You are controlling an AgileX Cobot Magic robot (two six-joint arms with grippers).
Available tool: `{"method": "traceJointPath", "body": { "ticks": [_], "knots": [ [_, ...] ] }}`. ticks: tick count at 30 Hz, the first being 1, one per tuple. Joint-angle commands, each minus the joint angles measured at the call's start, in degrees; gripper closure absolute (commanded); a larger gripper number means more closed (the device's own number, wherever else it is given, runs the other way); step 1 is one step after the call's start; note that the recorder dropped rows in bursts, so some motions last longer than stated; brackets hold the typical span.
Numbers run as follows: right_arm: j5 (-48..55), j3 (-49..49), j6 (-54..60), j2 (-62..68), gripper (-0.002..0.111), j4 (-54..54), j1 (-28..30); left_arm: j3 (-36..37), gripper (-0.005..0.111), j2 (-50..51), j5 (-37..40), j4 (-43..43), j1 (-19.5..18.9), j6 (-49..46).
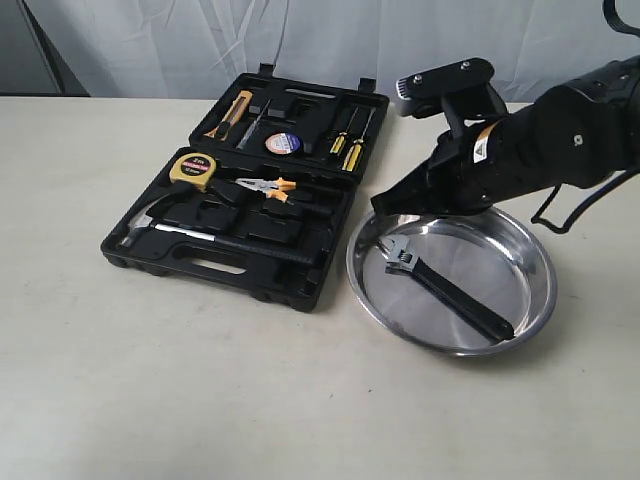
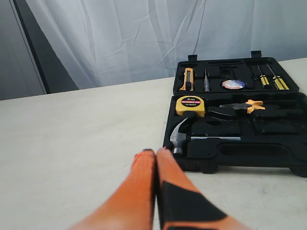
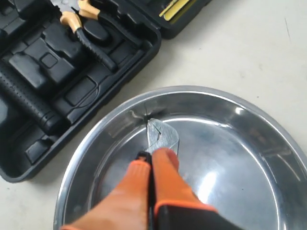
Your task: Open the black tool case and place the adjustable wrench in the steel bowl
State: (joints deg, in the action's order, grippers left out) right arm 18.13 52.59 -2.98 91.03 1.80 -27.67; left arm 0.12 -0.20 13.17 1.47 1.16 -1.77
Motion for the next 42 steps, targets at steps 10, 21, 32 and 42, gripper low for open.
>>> {"method": "traceJointPath", "body": {
  "ticks": [10, 21, 32, 42],
  "knots": [
    [-3.7, -0.3, 0.7, -1.4, 0.108, 5.7, 0.2, -0.1, 0.106, 0.2, 0.1, 0.2, 0.1, 0.1],
    [1.5, -0.3, 0.2, -24.0, 0.108, 6.2, 5.9, -0.1, 0.106, 0.2, 0.1, 0.2, 0.1, 0.1],
    [-6.8, -25.3, 0.2, -48.2, 0.108, -7.1, 26.1, -0.1, 0.106, 0.2, 0.1, 0.2, 0.1, 0.1],
    [-16.6, -46.5, 0.2, -57.4, 0.108, -7.6, 31.0, -0.1, 0.106, 0.2, 0.1, 0.2, 0.1, 0.1]
  ]
}}
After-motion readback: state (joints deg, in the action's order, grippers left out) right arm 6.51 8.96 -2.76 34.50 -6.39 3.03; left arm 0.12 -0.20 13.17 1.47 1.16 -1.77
